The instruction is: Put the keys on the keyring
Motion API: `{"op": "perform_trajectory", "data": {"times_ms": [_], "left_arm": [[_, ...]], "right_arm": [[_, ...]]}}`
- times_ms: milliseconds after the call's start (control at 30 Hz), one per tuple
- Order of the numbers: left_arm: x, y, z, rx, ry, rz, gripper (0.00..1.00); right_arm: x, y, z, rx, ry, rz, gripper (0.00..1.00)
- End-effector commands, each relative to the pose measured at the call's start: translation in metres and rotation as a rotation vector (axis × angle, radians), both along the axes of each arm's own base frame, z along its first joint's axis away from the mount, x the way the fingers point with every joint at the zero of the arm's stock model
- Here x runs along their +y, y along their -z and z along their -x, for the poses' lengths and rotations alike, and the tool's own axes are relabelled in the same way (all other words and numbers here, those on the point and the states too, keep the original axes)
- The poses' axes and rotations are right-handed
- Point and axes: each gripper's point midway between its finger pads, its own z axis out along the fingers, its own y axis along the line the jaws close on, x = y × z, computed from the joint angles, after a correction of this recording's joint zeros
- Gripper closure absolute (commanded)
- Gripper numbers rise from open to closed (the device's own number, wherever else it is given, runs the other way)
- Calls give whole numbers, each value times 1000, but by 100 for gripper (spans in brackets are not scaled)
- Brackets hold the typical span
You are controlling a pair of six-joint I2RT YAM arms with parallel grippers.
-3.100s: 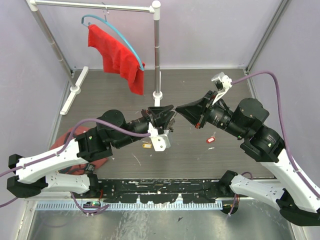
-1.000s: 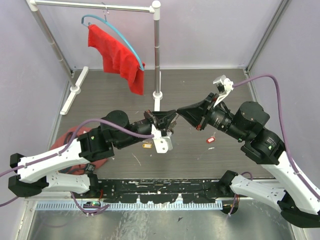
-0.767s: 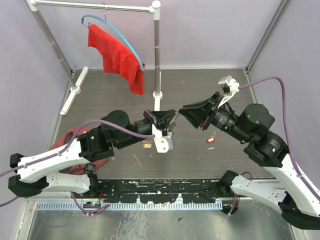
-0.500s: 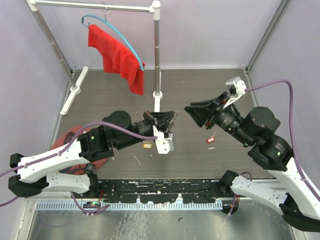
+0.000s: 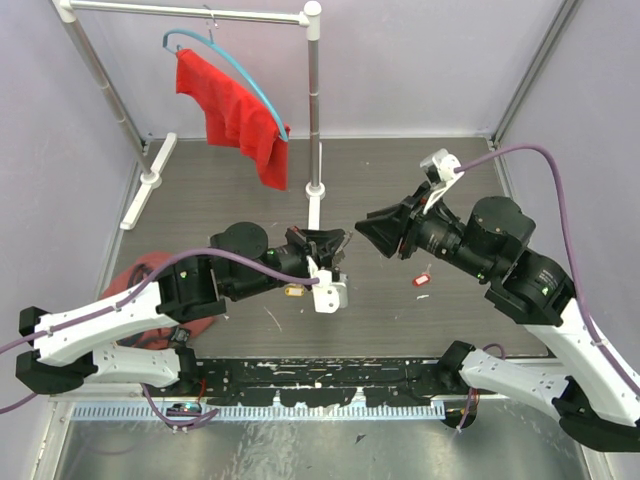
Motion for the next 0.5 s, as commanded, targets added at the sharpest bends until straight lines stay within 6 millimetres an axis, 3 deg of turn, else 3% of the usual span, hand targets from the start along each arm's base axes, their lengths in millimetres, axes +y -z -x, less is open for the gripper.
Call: {"op": "perform_trajectory", "data": {"times_ms": [0,200,467], "left_arm": [[3,-32,5,-32,25,64,100],[-2,-35,7,-33,48,67,100],[-3,-36,9,-34,61,71,100]], "right_arm": [[6,-19,19,-33,-104,-35,59],[16,-6,10,15,-99,-16,58],[22,-4,9,24,-119,-17,60]]}}
